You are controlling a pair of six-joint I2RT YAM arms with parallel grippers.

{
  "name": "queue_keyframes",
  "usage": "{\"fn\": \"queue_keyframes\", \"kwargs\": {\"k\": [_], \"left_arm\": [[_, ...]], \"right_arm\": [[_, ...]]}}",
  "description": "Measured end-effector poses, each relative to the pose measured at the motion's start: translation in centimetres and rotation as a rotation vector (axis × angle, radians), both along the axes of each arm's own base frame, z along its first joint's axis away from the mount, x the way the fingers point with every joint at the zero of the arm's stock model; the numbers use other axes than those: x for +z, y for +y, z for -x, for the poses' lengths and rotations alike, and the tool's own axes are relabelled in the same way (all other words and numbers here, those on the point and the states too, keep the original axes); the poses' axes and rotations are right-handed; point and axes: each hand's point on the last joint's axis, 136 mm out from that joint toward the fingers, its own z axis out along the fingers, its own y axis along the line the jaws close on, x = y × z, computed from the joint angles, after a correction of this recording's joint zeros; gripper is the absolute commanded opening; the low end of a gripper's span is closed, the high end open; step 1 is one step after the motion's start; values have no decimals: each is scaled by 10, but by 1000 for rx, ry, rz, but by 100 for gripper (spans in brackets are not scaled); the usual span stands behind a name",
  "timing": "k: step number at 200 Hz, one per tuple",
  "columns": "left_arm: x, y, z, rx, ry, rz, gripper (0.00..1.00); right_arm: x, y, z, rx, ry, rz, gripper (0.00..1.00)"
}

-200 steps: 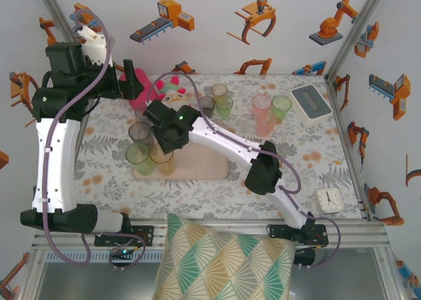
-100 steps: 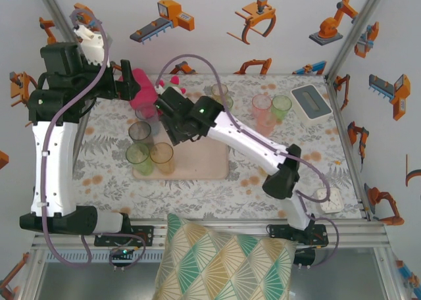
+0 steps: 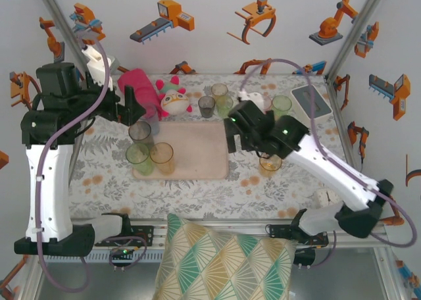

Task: Place the glasses into the tray

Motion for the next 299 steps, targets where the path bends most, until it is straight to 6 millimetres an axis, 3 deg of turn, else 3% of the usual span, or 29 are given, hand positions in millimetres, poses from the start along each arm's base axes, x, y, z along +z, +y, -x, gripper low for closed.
{"fn": "queue_keyframes", "kwargs": {"k": [21, 41, 88, 105, 134, 164, 187, 203, 219, 249, 257, 280, 293, 299], "left_arm": [[-7, -4, 6, -30, 17, -1, 97], [-11, -6, 6, -48, 32, 0, 97], [-19, -11, 1, -72, 66, 10, 97], [-23, -16, -1, -92, 89, 29, 97], [-28, -23, -4, -122, 122, 49, 100], [-29, -24, -4, -128, 125, 46, 90], [-32, -26, -4, -133, 132, 44, 78], [-36, -26, -7, -132, 143, 38, 57], [-41, -25, -12, -127, 159, 27, 53], [-40, -25, -22, -115, 177, 17, 47], [-38, -24, -23, -114, 173, 16, 37], [-33, -24, -24, -107, 162, 18, 26], [-33, -23, -24, -101, 165, 21, 25], [-34, -23, -25, -100, 167, 21, 25]], "right_arm": [[-4, -43, 13, -96, -25, -64, 99], [0, -70, 23, -163, -59, -111, 99], [0, -108, 33, -289, -129, -141, 99], [-2, -121, 38, -318, -165, -165, 88], [12, -137, 48, -336, -243, -225, 85], [15, -140, 41, -363, -244, -191, 84], [4, -130, 24, -375, -170, -104, 76], [-13, -119, 14, -352, -98, -43, 69], [-27, -111, 11, -326, -41, -10, 66], [-31, -115, 17, -319, -29, -38, 59], [-33, -119, 19, -329, -26, -49, 55], [-41, -128, 20, -358, 5, -67, 47], [-46, -128, 19, -358, 28, -68, 27], [-48, -127, 19, -357, 38, -69, 25]]}}
